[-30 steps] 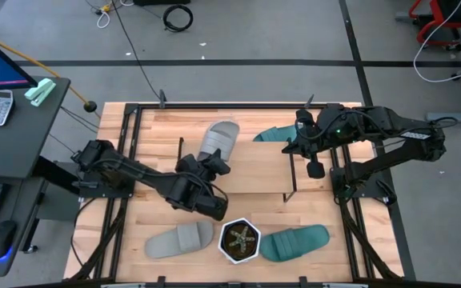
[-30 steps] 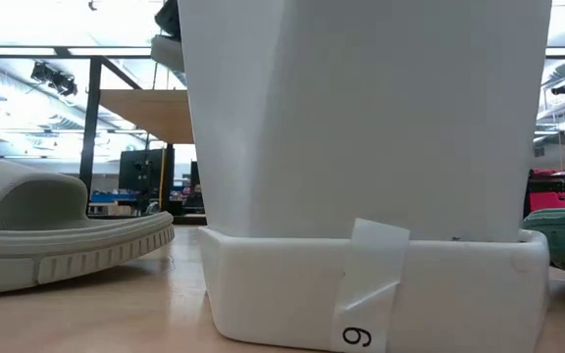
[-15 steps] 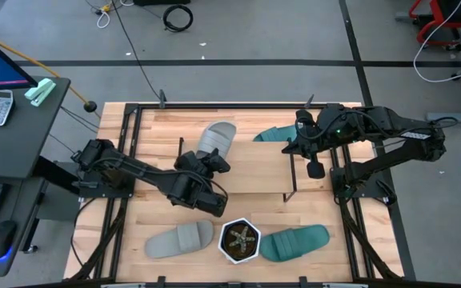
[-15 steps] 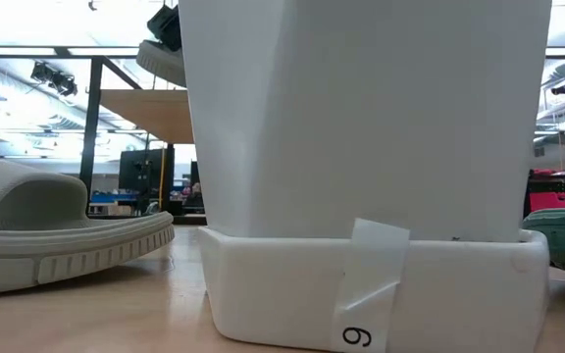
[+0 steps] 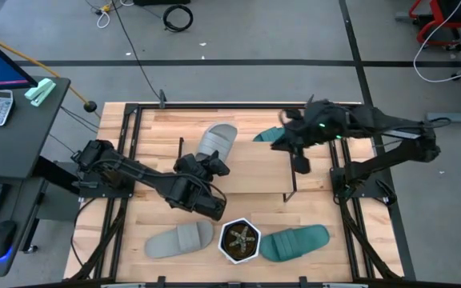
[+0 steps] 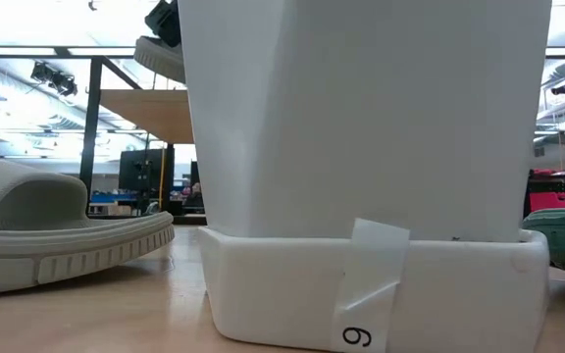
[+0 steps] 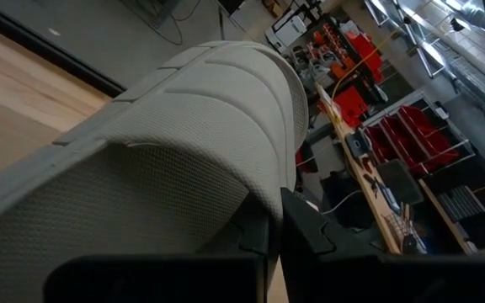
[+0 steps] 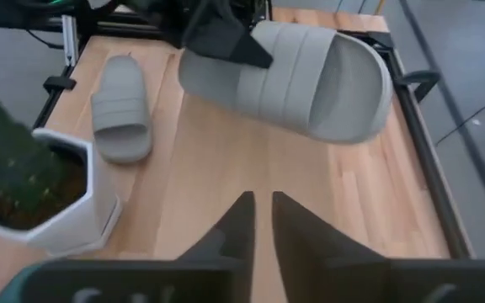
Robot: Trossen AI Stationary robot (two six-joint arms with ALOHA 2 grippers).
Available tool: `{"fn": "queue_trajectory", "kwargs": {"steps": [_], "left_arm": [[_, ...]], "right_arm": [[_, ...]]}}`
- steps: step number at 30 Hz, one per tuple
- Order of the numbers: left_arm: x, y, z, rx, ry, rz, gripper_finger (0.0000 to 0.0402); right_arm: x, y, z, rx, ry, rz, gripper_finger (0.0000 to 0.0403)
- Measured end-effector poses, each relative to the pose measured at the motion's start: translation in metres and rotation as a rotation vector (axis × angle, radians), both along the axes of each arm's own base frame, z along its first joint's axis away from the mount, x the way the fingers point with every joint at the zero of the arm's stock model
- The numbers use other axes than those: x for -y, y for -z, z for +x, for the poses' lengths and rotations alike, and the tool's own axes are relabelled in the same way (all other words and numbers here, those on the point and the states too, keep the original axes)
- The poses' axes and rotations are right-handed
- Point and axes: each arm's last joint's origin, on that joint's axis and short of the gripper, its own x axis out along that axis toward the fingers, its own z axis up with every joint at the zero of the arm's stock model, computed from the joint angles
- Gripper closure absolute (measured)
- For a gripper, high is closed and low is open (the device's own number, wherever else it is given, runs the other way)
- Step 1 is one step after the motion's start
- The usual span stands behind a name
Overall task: Pick and place slides into the shelf
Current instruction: Put the top gray slide on the shelf
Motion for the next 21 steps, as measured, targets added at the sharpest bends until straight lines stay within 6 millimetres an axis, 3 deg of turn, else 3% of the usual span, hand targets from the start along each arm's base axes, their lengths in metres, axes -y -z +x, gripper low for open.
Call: {"fn": "queue_trajectory", "kwargs": {"steps": [5, 10, 14, 21], "left_arm": [[0.003, -0.001, -0.001, 0.013, 0.002, 0.014, 0.0389], [0.007, -0.001, -0.002, 0.021, 0.014, 0.015, 0.0389], [0.011, -0.002, -0.002, 0.038, 0.022, 0.015, 0.0389], [0.012, -0.002, -0.002, 0.048, 0.02, 0.018, 0.0389]], "right_arm": [[0.023, 0.016, 0.032, -0.007, 0.009, 0.029, 0.0272], [0.054, 0.032, 0.045, -0.059, 0.066, 0.012, 0.0213], [0.081, 0.035, 0.051, 0.007, 0.064, 0.129, 0.0194], [0.115, 0.047, 0.068, 0.094, 0.011, 0.36, 0.0195]]}}
